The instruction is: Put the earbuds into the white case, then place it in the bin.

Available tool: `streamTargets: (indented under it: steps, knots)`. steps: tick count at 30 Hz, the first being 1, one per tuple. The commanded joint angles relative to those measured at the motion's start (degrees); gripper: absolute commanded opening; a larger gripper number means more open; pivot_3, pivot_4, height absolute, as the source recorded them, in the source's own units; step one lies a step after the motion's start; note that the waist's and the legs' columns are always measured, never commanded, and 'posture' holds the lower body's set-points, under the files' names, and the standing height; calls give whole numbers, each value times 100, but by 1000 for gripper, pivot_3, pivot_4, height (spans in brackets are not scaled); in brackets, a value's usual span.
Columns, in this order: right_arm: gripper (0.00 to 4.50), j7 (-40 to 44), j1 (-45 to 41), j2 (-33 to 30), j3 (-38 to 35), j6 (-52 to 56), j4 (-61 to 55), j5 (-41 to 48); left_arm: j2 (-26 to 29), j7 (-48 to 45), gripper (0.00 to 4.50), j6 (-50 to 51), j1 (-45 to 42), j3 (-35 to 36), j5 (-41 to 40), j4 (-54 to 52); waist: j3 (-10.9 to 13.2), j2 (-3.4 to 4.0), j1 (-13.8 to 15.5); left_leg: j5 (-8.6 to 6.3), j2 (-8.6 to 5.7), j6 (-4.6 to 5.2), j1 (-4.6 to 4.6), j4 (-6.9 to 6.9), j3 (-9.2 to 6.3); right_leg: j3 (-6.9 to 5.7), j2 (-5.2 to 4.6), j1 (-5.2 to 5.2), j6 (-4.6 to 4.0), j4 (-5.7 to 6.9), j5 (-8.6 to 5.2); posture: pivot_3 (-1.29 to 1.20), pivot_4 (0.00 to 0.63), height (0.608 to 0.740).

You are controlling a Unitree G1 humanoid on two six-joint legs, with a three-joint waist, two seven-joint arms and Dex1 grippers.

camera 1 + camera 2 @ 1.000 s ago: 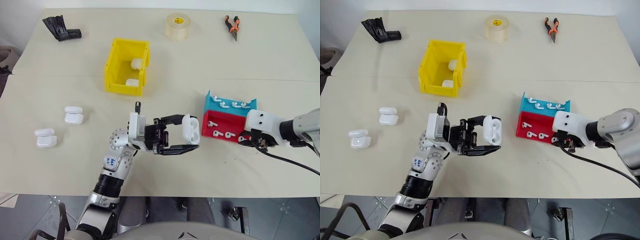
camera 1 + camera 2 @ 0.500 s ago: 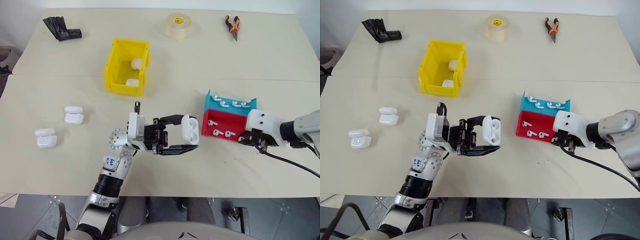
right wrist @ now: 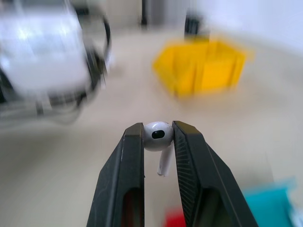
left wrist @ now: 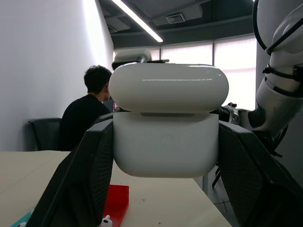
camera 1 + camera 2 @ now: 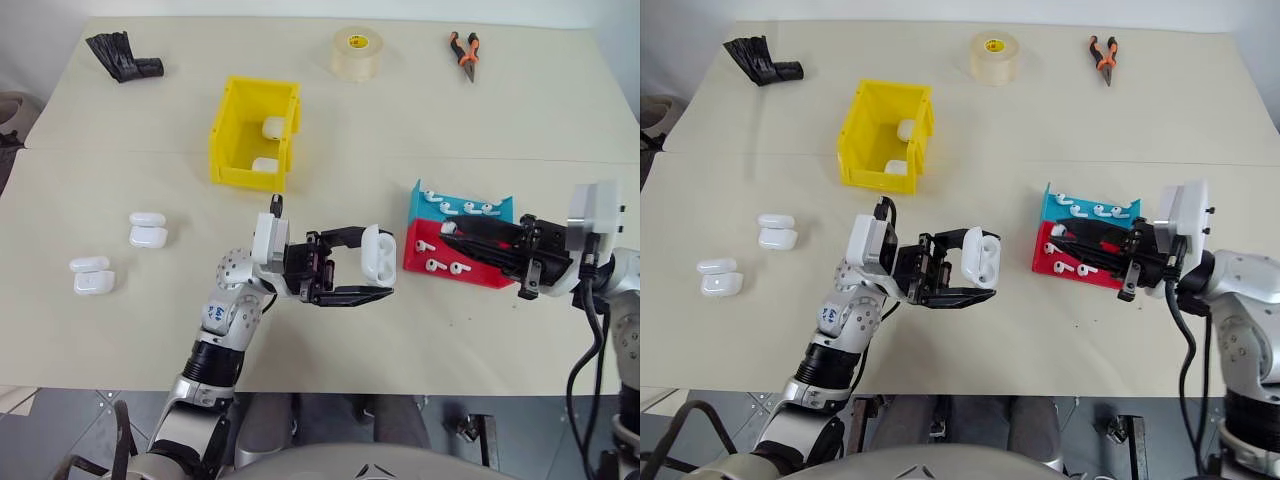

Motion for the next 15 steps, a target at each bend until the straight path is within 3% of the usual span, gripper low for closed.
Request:
streamTargets:
  steps: [1, 8, 15]
  knots:
    - [604, -536, -12, 279, 44, -17, -523, 512, 17, -57, 2814, 82, -101, 79, -138, -112, -1, 1, 7, 0, -1, 0, 0, 0, 0, 0, 0, 0, 0, 1, 0, 0, 150, 740]
    - [604, -1064, 37, 867, 747, -107, -1008, 708, 51, -10, 2814, 244, -183, 87, -80, -118, -1, 2, -1, 0, -2, 0, 2, 0, 1, 1, 0, 0, 0, 2, 0, 0, 150, 740]
    - [604, -1373, 44, 1043, 1120, -203, -1078, 634, 101, 0, 2814, 352, -220, 88, -57, -131, -1, 2, -1, 0, -3, 0, 2, -2, 1, 1, 0, 0, 0, 2, 0, 0, 150, 740]
